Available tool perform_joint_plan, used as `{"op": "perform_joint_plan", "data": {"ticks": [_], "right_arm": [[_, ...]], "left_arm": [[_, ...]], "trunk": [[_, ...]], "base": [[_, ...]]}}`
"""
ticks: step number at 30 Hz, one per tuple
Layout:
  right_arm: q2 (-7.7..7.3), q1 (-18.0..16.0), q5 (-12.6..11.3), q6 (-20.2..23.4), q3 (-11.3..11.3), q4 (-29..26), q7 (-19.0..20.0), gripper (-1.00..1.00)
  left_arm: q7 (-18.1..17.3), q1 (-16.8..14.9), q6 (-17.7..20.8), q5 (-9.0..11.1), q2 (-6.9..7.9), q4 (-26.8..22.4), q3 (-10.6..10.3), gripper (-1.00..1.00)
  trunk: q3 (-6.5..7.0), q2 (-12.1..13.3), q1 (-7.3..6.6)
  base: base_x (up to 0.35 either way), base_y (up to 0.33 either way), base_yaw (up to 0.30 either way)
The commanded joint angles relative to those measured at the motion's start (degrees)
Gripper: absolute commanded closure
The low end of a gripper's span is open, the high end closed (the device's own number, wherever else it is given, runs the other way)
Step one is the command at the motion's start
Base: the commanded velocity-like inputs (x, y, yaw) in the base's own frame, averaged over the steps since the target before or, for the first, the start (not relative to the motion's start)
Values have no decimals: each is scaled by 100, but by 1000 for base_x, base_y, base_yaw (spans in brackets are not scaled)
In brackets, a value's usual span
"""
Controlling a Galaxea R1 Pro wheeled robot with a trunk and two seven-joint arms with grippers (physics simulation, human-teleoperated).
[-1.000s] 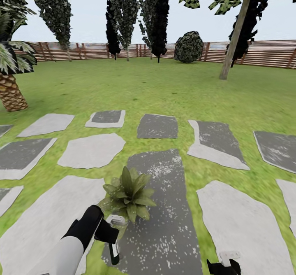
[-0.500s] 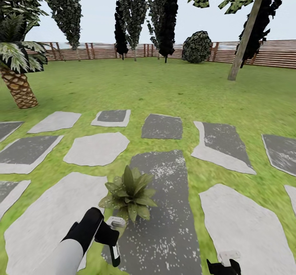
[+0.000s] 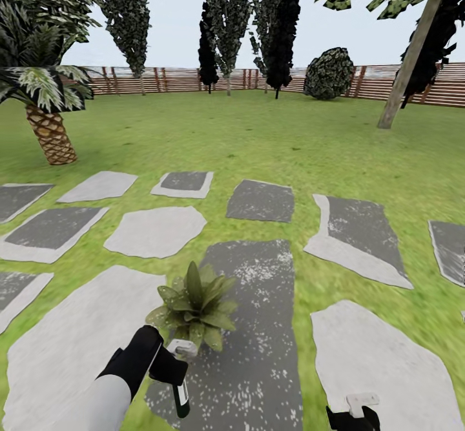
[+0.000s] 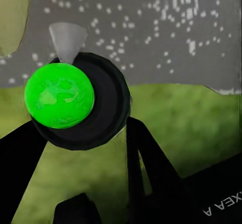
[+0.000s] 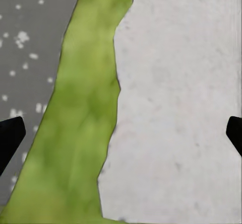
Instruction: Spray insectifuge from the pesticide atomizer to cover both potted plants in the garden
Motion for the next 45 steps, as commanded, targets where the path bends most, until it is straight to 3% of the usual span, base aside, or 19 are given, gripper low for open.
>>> {"op": "perform_joint_plan", "data": {"ticks": [1,14,32,45], "right_arm": [[-3,-3,46,-15,-16,4,5,-100],[27,-3,46,-15,-8,4,13,-100],[29,-3,46,-15,-7,4,11,-100],[29,-3,46,-15,-7,4,12,-100]], "left_arm": [[-41,-2,24,-62,-8,-11,44,100],[-41,-7,24,-62,-9,-11,44,100],[-41,-2,15,-70,-8,3,28,100],[-41,-2,12,-113,0,33,18,100]], "trunk": [[-5,-2,0],[-5,-2,0],[-5,-2,0],[-5,-2,0]], "base": [[152,-268,1],[123,-259,92],[1,-11,273],[0,-218,61]]}}
